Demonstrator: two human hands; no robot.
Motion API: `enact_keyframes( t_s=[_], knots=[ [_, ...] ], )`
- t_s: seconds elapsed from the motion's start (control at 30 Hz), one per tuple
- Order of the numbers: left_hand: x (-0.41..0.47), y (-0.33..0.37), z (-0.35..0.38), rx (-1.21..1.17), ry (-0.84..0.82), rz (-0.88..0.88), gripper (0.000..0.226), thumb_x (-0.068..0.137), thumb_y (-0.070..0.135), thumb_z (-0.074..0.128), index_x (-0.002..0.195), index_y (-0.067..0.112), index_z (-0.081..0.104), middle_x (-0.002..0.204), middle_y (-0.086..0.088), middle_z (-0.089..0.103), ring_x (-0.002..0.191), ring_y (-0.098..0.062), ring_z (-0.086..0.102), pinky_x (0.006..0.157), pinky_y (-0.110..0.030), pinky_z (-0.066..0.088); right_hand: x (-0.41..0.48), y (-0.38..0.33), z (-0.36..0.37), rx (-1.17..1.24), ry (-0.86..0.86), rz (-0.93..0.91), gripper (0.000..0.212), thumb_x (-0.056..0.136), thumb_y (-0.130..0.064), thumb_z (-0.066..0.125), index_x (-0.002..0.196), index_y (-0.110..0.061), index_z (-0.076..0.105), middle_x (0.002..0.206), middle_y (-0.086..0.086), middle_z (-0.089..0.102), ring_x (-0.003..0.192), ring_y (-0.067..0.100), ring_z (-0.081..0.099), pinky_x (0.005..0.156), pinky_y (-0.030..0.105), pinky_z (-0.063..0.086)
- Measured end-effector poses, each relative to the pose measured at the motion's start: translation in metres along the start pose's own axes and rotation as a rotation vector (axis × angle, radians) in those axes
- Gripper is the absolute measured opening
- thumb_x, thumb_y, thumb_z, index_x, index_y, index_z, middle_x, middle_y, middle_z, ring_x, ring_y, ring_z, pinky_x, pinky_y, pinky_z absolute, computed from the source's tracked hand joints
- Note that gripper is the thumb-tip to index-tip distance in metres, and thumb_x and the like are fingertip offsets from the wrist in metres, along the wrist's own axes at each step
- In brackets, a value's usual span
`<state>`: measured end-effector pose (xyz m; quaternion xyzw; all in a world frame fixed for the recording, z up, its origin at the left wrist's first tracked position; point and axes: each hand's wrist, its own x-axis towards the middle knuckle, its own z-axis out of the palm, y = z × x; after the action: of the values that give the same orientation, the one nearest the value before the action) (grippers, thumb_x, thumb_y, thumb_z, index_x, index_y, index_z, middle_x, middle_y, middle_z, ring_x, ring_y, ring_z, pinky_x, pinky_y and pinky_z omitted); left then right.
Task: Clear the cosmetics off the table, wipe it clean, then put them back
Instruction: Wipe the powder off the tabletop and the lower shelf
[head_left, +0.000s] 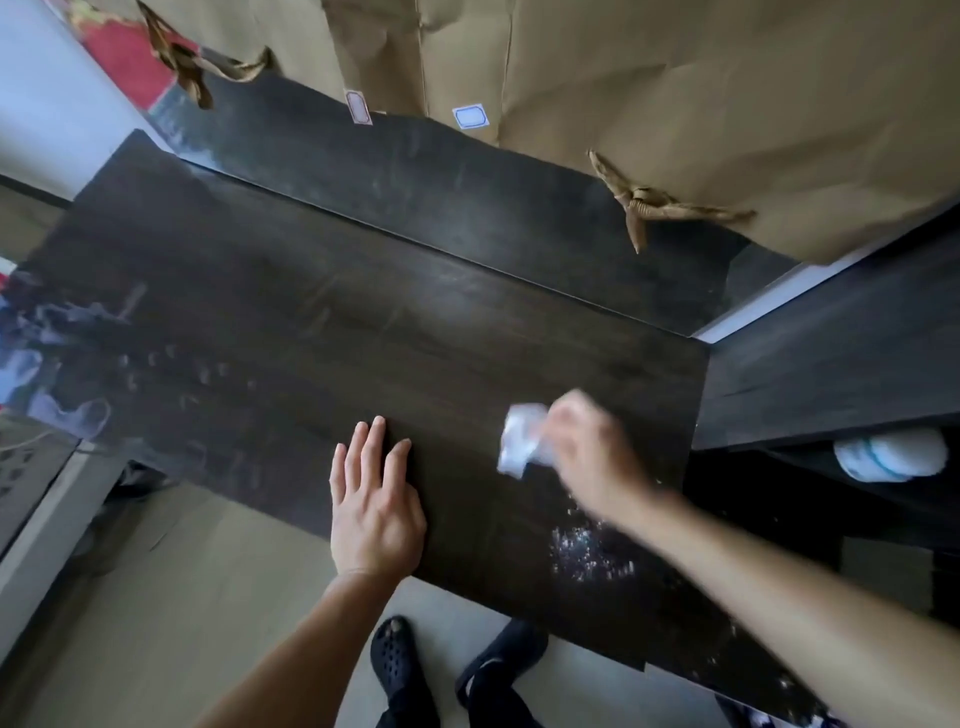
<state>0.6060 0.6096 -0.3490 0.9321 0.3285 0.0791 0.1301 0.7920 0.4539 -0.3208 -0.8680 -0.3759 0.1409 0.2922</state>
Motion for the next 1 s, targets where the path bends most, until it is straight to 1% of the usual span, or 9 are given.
enact_keyframes(
  t_s=[0.07,0.13,0.23,0.37,0.43,0.53,0.63,0.8,1.0],
  knots=[
    [0.000,0.000,0.001,-0.004,0.022,0.004,0.042,0.081,0.011,0.041,0.118,0.004,0.060,0.141,-0.020,0.045,0.138,-0.035,0.031,0.114,-0.051,0.021,0.064,0.025,-0.020,-0.092,0.214,0.227,0.017,0.083,0.000,0.058,0.088,-0.007,0.072,0.090,0.019,0.060,0.082,0.031,0.058,0.074,0.033,0.039],
    [0.000,0.001,0.001,-0.007,0.041,0.010,0.040,0.080,0.007,0.045,0.117,0.004,0.060,0.140,-0.020,0.046,0.137,-0.035,0.032,0.114,-0.050,0.021,0.093,0.032,-0.023,-0.154,0.286,0.368,0.024,0.082,-0.001,0.054,0.097,-0.005,0.072,0.099,0.023,0.060,0.094,0.039,0.057,0.082,0.033,0.039],
    [0.000,-0.001,0.002,-0.004,0.049,0.012,0.040,0.079,0.005,0.046,0.117,0.005,0.060,0.140,-0.020,0.046,0.137,-0.036,0.033,0.113,-0.051,0.023,0.052,-0.001,0.015,-0.131,0.209,0.143,0.024,0.079,-0.002,0.051,0.089,-0.008,0.072,0.089,0.015,0.057,0.084,0.033,0.054,0.073,0.033,0.043],
    [-0.001,-0.002,0.003,-0.013,0.035,0.011,0.041,0.081,0.008,0.042,0.118,0.004,0.060,0.141,-0.020,0.045,0.137,-0.037,0.033,0.113,-0.052,0.022,-0.056,-0.028,0.032,-0.003,-0.086,-0.133,0.010,0.087,-0.012,0.062,0.091,-0.013,0.071,0.084,0.001,0.051,0.081,0.015,0.049,0.070,0.023,0.042],
    [-0.001,-0.002,0.003,-0.016,0.032,0.012,0.041,0.081,0.007,0.043,0.118,0.004,0.060,0.141,-0.021,0.044,0.137,-0.038,0.032,0.114,-0.053,0.021,-0.060,-0.014,0.016,0.042,-0.151,-0.075,0.015,0.083,-0.005,0.064,0.092,-0.013,0.074,0.085,0.001,0.052,0.080,0.014,0.051,0.072,0.019,0.040],
    [-0.001,-0.003,0.004,-0.015,0.040,0.018,0.041,0.080,0.008,0.044,0.118,0.004,0.059,0.141,-0.021,0.044,0.137,-0.039,0.033,0.114,-0.051,0.020,-0.008,0.020,-0.013,-0.058,0.131,0.149,0.022,0.082,0.002,0.058,0.092,-0.009,0.074,0.088,0.009,0.057,0.079,0.025,0.058,0.072,0.016,0.035],
    [-0.002,-0.002,0.004,-0.016,0.049,0.027,0.040,0.079,0.008,0.044,0.116,0.004,0.060,0.141,-0.021,0.045,0.135,-0.039,0.034,0.114,-0.050,0.021,0.033,0.038,-0.024,-0.120,0.246,0.374,0.025,0.086,-0.001,0.052,0.101,-0.008,0.071,0.103,0.014,0.057,0.094,0.031,0.058,0.077,0.019,0.035],
    [-0.003,-0.005,0.004,-0.032,0.040,0.045,0.043,0.081,0.013,0.037,0.117,0.003,0.058,0.142,-0.023,0.043,0.135,-0.040,0.033,0.115,-0.051,0.020,-0.041,-0.019,0.038,-0.115,0.236,0.146,0.026,0.082,0.000,0.054,0.098,-0.009,0.072,0.088,0.009,0.055,0.082,0.024,0.052,0.072,0.028,0.044],
    [-0.003,-0.005,0.002,-0.058,0.027,0.051,0.045,0.081,0.015,0.033,0.114,0.002,0.060,0.141,-0.024,0.044,0.134,-0.041,0.035,0.112,-0.054,0.023,-0.166,-0.072,0.058,0.012,-0.089,0.061,0.030,0.083,0.005,0.056,0.098,-0.017,0.070,0.086,-0.004,0.047,0.082,0.013,0.049,0.071,0.017,0.038]
  ],
)
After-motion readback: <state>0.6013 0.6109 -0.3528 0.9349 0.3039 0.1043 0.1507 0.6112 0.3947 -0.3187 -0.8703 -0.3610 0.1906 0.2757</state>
